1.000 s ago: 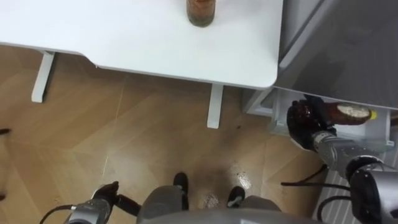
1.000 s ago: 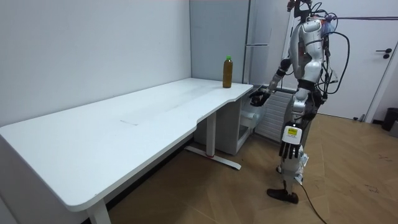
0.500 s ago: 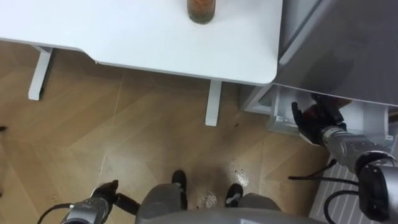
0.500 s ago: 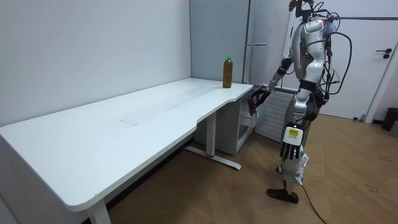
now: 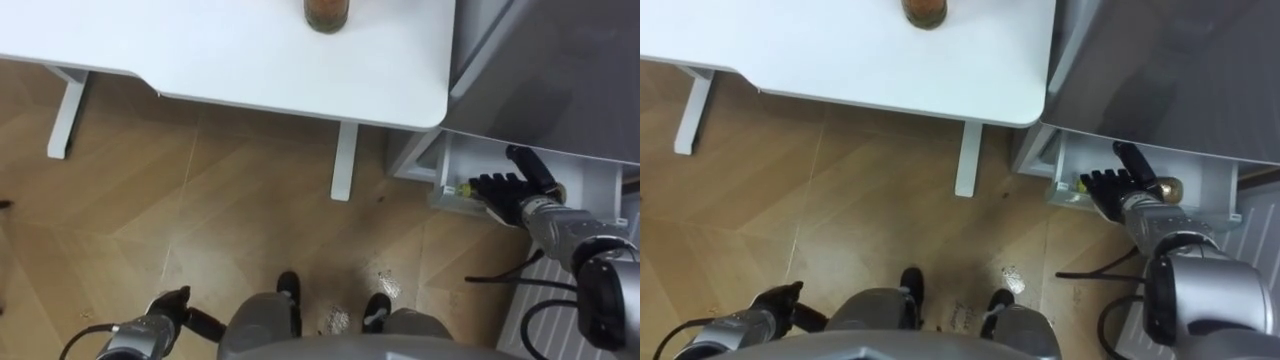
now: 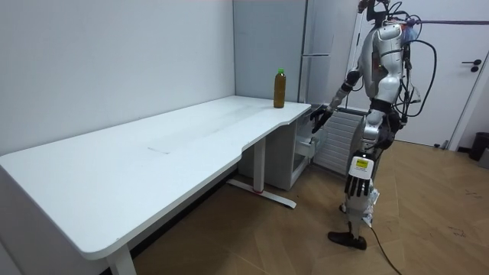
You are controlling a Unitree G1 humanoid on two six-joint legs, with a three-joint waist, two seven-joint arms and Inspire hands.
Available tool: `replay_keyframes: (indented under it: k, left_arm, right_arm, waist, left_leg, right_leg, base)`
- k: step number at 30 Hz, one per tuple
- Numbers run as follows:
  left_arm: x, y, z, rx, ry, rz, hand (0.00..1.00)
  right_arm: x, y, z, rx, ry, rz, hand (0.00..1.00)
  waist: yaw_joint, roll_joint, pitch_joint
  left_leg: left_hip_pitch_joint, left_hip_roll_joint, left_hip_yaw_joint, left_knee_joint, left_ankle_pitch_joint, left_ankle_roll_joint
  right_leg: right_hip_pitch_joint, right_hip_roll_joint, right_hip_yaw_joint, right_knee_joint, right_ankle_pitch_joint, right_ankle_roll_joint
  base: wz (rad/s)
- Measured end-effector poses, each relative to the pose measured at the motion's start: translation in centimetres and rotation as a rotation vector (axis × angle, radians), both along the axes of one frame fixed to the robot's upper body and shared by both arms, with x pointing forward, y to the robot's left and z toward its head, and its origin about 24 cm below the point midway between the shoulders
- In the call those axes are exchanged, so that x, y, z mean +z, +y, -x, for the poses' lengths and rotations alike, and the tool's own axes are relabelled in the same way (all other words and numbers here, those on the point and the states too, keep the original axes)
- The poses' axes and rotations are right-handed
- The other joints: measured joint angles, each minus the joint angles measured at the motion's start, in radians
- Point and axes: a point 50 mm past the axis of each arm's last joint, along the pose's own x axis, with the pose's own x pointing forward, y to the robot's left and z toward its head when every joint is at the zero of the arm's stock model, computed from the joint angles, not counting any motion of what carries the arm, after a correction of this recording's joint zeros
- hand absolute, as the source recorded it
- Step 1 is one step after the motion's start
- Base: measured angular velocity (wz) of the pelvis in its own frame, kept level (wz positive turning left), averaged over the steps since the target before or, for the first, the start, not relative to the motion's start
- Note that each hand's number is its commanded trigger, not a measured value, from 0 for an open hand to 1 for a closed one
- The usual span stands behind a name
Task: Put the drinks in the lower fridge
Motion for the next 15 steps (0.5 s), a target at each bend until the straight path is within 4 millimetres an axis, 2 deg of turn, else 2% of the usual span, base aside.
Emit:
replay_keyframes:
  k: [10,15]
  left_arm:
    - [0.13,-0.04,-0.60,-0.003,-0.014,-0.001,0.00]
    - [0.15,-0.04,-0.69,-0.005,-0.016,-0.002,0.00]
  right_arm:
    - [0.03,-0.13,-0.01,-0.009,0.013,0.008,0.00]
    - [-0.05,-0.19,0.13,0.004,0.022,0.025,0.00]
  waist:
    - [0.000,0.004,-0.0024]
    - [-0.003,0.012,-0.0082]
  left_leg:
    - [-0.002,0.000,0.004,0.010,0.002,0.003]
    - [0.008,-0.001,0.007,0.010,0.003,0.005]
  right_leg:
    - [0.002,-0.002,-0.003,0.010,0.000,0.000]
    - [0.019,-0.002,-0.007,0.000,0.000,0.001]
  base:
    - [0.01]
    - [0.02]
